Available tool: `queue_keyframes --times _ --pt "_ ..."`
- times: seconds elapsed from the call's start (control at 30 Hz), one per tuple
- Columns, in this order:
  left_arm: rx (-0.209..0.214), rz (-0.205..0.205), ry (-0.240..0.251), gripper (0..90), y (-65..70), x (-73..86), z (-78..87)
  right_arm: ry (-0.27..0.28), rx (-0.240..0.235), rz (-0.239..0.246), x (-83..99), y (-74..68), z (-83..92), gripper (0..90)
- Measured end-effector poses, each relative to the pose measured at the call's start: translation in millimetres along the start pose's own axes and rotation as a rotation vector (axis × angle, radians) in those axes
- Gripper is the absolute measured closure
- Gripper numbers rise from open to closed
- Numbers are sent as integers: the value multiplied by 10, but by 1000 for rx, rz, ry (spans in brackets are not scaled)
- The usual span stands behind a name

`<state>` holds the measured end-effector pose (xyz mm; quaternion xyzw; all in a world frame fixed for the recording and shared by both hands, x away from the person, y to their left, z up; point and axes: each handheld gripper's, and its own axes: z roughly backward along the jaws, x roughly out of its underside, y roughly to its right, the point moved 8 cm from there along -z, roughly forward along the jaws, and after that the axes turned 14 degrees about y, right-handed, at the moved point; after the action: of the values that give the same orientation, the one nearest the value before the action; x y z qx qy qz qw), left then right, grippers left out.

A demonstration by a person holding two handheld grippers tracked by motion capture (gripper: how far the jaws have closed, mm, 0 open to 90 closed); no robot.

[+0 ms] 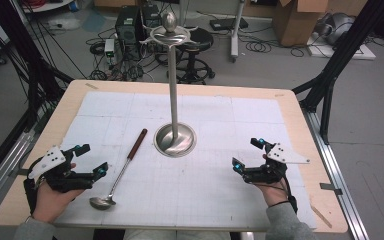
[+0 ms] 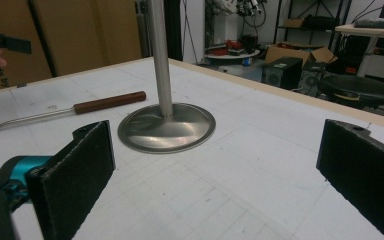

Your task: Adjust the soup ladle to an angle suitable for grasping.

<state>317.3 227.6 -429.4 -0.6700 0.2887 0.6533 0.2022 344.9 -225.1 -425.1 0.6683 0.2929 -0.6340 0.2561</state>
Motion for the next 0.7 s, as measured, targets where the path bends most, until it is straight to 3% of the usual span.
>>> queue_keyframes --times 0.27,0.37,0.47,0.57,0.63,0.67,0.7 --pt "-8 23 -6 39 -8 -33 -47 -11 0 -8 31 3 26 10" --pt "-9 11 -28 50 7 -24 -45 -16 -7 -10 41 -3 19 10" --pt "9 2 -38 251 32 -32 -36 -22 -11 -5 46 -14 21 10" --pt "8 -4 -85 551 66 -19 -13 -28 -15 -2 47 -38 28 10" --pt "5 -4 -95 697 74 -6 -16 -38 -13 1 60 -43 31 10" --pt "8 -4 -112 697 81 14 -21 -38 -13 1 60 -43 31 10" --pt "20 -13 -155 825 102 61 -30 -45 -14 10 71 -46 34 10"
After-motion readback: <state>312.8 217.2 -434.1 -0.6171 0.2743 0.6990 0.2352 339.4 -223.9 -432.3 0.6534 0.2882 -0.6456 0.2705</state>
